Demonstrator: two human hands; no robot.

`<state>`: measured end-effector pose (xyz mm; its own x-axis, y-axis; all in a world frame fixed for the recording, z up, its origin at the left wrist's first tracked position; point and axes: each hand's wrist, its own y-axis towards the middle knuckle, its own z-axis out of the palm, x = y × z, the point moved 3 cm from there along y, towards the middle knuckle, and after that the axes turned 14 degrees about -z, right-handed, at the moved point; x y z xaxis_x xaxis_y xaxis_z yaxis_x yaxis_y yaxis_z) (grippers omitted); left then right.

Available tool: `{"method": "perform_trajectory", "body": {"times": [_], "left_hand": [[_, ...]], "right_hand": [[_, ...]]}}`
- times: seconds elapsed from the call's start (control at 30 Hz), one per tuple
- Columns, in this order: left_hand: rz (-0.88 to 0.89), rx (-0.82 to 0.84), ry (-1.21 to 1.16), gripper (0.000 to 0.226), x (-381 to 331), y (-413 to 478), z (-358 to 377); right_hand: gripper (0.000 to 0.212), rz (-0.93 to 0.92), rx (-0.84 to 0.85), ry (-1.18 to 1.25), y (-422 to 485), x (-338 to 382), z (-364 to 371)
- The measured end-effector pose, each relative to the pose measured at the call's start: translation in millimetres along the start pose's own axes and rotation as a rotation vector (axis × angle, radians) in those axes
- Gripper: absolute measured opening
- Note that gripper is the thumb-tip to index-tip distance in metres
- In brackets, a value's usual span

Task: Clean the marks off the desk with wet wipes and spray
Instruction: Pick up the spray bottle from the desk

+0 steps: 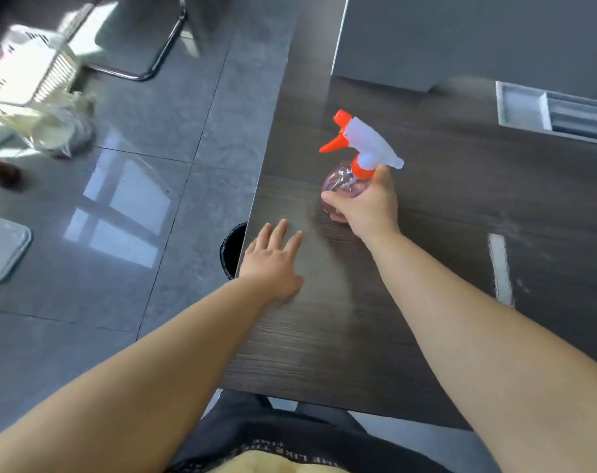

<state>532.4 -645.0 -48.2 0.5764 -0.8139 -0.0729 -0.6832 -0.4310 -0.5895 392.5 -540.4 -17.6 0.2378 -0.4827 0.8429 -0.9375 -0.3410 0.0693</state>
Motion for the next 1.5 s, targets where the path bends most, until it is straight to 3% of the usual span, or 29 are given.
{"method": "perform_trajectory", "body": {"times": [0.2,0.33,0.5,0.63,0.7,0.8,1.0,1.07,1.2,1.27,1.33,1.5], "left_hand": [[-0.084,-0.057,-0.021,0.075,-11.1,-5.5,-2.4],[-0.128,-0.157,-0.151,0.048,-39.5,-18.4,-4.4],[0.134,-0.122,-0.373,0.042,-125.7,-45.9,-0.9],[0.464,0.171,-0.553,0.056,-195.6,-80.8,-1.5],[0.601,0.318,-0.498,0.067,-226.5,-100.6,2.0],[0.685,0.373,-0.432,0.083,-269.4,-116.8,12.4],[0.642,0.363,-0.481,0.085,-352.6,-123.9,37.0],[0.614,0.372,-0.508,0.082,-386.4,-125.3,44.6],[0.543,0.327,-0.584,0.074,-455.3,-127.5,61.7],[0.518,0.266,-0.596,0.076,-498.1,-132.2,68.7],[0.501,0.229,-0.612,0.080,-534.1,-133.7,71.0],[0.512,0.278,-0.588,0.077,-623.1,-109.2,65.7]], "right_hand": [[0.067,-0.010,0.097,0.152,-30.6,-6.6,-50.1],[0.069,0.016,0.186,0.181,-58.5,-22.8,-97.2],[0.075,0.090,0.167,0.163,-99.7,-45.8,-167.3],[0.067,0.176,0.004,0.153,-144.3,-64.2,-217.9],[0.061,0.212,-0.065,0.184,-163.9,-74.0,-242.5],[0.053,0.265,-0.176,0.260,-184.9,-92.8,-279.4],[0.092,0.308,-0.286,0.376,-196.5,-141.5,-342.1],[0.088,0.315,-0.252,0.419,-193.3,-163.8,-368.3],[0.055,0.308,-0.068,0.418,-175.4,-203.9,-428.2],[0.061,0.312,-0.028,0.376,-161.7,-227.1,-464.3],[0.080,0.303,-0.057,0.311,-145.6,-249.1,-495.6],[0.073,0.290,-0.073,0.222,-96.8,-294.0,-571.3]]}}
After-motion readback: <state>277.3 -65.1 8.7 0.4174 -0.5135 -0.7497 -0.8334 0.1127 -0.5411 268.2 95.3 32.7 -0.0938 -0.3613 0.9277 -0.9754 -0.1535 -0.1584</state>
